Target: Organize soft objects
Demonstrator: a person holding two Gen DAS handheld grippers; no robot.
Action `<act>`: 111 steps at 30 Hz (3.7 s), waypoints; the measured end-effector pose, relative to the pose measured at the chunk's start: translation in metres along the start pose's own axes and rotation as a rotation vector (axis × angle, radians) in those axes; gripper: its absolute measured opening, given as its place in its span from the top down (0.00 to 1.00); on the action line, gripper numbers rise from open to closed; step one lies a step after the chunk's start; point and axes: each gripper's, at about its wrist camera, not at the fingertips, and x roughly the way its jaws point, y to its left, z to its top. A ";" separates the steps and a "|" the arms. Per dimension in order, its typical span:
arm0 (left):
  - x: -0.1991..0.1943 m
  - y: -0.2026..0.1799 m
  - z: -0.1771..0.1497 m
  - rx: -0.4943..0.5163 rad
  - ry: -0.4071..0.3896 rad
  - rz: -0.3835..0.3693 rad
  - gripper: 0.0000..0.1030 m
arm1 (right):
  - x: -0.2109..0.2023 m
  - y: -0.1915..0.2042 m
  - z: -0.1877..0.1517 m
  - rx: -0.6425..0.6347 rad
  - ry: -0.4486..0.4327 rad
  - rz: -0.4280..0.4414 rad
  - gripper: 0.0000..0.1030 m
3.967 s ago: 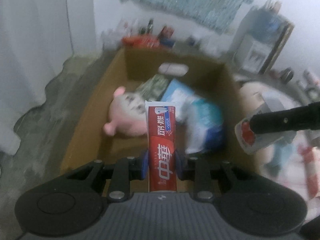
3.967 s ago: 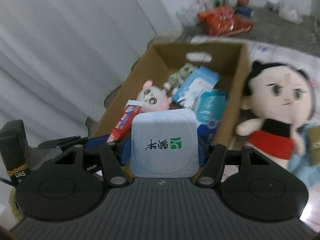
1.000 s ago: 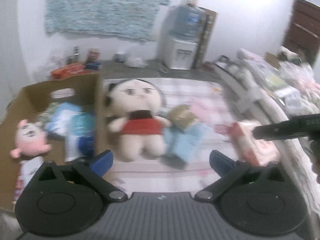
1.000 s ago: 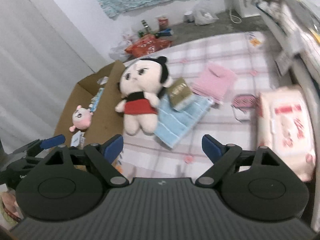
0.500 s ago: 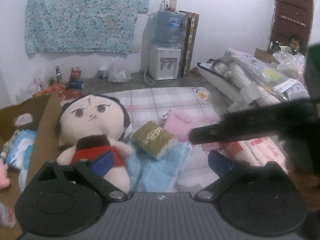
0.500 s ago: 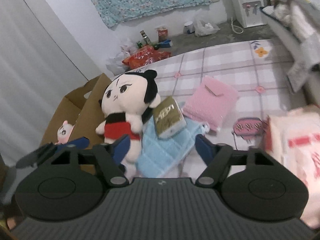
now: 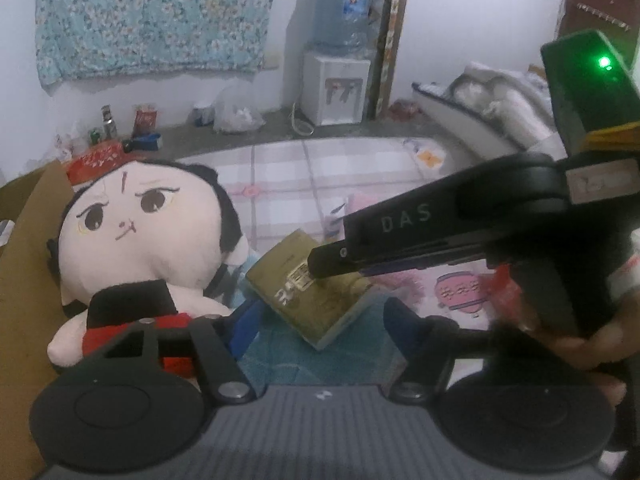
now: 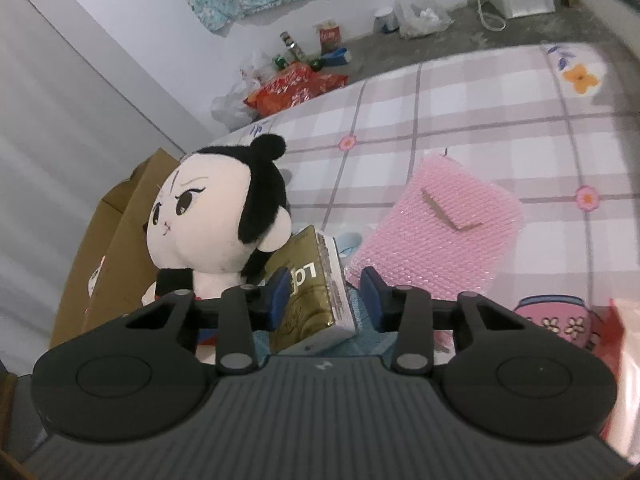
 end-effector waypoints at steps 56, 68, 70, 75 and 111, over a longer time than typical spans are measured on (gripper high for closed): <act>-0.014 -0.002 -0.057 -0.038 0.233 -0.154 0.48 | -0.002 -0.038 0.006 0.141 -0.011 -0.192 0.17; -0.031 0.014 -0.062 -0.095 0.206 -0.142 0.48 | 0.041 -0.026 0.015 0.129 0.040 -0.273 0.16; -0.034 0.016 -0.063 -0.095 0.203 -0.139 0.48 | 0.041 -0.023 0.013 0.099 0.041 -0.288 0.18; -0.041 0.020 -0.064 -0.097 0.192 -0.133 0.48 | 0.026 -0.021 0.008 0.077 0.044 -0.296 0.19; -0.085 0.019 -0.105 -0.075 0.245 -0.103 0.48 | -0.194 0.034 -0.169 0.279 0.197 0.381 0.19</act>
